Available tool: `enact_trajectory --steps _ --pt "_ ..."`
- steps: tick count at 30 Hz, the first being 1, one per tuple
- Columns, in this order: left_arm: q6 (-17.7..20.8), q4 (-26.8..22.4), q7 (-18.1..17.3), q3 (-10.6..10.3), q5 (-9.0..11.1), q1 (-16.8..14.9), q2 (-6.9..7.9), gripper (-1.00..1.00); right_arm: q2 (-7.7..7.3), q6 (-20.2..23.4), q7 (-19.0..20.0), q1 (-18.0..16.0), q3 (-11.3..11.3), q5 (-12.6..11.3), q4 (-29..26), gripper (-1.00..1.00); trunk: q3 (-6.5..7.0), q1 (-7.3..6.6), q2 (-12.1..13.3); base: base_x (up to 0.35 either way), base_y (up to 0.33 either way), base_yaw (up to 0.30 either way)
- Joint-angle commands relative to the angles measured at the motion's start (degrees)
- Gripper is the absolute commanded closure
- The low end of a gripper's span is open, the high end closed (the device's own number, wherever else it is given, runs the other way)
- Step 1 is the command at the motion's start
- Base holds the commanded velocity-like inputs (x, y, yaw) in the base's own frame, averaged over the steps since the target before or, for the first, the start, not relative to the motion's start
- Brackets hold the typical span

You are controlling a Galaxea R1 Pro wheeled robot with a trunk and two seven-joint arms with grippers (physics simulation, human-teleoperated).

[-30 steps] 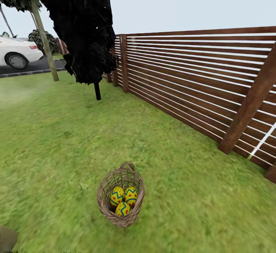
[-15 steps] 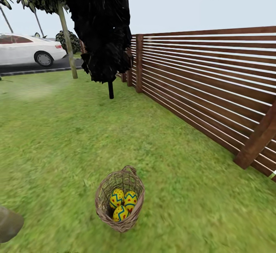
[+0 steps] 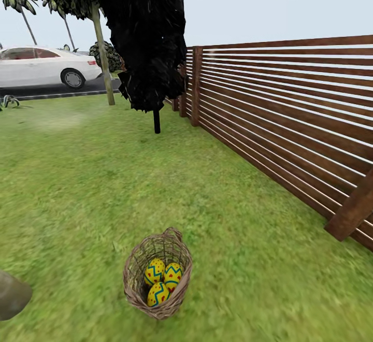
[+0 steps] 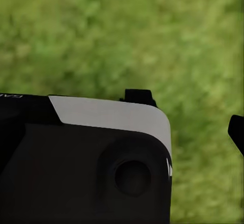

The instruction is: Take the three Easter eggs out of the wicker basket on the lawn in the garden, then place them on the lawn next to a single tree (choose any tree) so that all three eggs are next to the same tree and none are left in the basket.

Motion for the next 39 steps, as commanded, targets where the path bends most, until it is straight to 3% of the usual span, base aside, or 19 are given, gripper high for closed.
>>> enact_trajectory --steps 1,11,13,14,16,18,19,20,22,25,26,29,34,39 --pt "-0.1 0.0 0.0 0.2 0.1 0.0 -0.03 -1.00 -0.02 -0.2 0.0 0.0 0.1 0.1 0.0 -1.00 -0.05 0.00 0.0 0.005 -0.005 0.001" --pt "-0.2 -0.1 0.0 0.3 0.1 0.0 -0.12 -1.00 -0.05 0.2 0.3 0.0 0.1 0.1 -0.1 -1.00 -0.05 0.00 0.0 0.001 -0.001 0.000" --pt "0.4 -5.1 0.4 0.6 0.1 -0.6 -0.41 -1.00 0.04 4.4 -1.0 -1.8 0.1 1.2 -2.4 -1.00 -0.05 0.00 0.0 0.000 0.000 0.000" --pt "1.5 -12.9 0.9 2.3 0.1 -0.8 -0.07 -1.00 0.05 13.8 -3.9 -6.6 0.0 5.0 -7.2 -1.00 -0.05 0.00 0.0 0.000 0.000 0.000" --pt "5.4 -19.9 1.4 5.3 0.0 -1.7 0.05 -1.00 0.07 23.1 -5.8 -11.9 -0.1 7.8 -11.2 -1.00 -0.05 0.00 0.0 0.000 0.000 0.000" --pt "13.1 -25.1 2.3 9.4 0.0 -5.3 0.55 -1.00 0.21 29.6 -6.6 -17.0 -0.1 9.1 -13.8 -1.00 -0.05 0.00 0.0 0.000 0.000 0.000" --pt "19.6 -27.2 3.1 13.0 0.1 -9.0 1.34 -1.00 0.30 32.1 -7.1 -20.6 -0.1 9.7 -14.8 -1.00 -0.05 0.00 0.0 0.000 0.000 0.000" --pt "21.6 -27.7 3.3 14.3 0.1 -10.4 1.58 -1.00 0.38 32.7 -7.2 -21.7 -0.1 9.9 -14.9 -1.00 -0.05 0.00 0.0 0.000 0.000 0.000" --pt "28.9 -29.0 3.9 19.5 0.1 -17.6 2.19 -1.00 1.06 34.3 -7.5 -27.0 -0.1 10.1 -15.4 -1.00 -0.05 0.00 0.0 0.000 0.000 0.000" --pt "32.1 -29.3 4.3 22.5 0.1 -24.4 2.43 -1.00 1.49 34.9 -7.5 -32.1 -0.1 10.3 -15.4 -1.00 -0.05 0.00 0.0 0.000 0.000 0.000" --pt "32.7 -29.4 4.6 23.0 0.1 -26.8 2.40 -1.00 1.58 34.8 -7.6 -33.4 -0.1 10.4 -15.6 -1.00 -0.05 0.00 0.0 0.000 0.000 0.000" --pt "33.2 -29.8 5.7 23.4 0.1 -29.6 2.06 -1.00 1.96 34.6 -7.6 -35.0 -0.1 10.5 -17.2 -1.00 -0.05 0.00 0.0 0.000 0.000 0.000" --pt "33.4 -31.6 7.9 23.5 0.2 -30.6 1.55 -1.00 2.52 35.0 -7.7 -35.8 0.0 10.8 -22.2 -1.00 -0.07 0.00 0.0 0.000 0.000 0.120" --pt "33.5 -32.4 8.3 23.2 0.1 -30.7 -0.40 -1.00 2.25 35.2 -7.6 -35.9 0.0 10.6 -23.2 -1.00 -0.07 0.00 0.0 0.000 0.000 0.268"
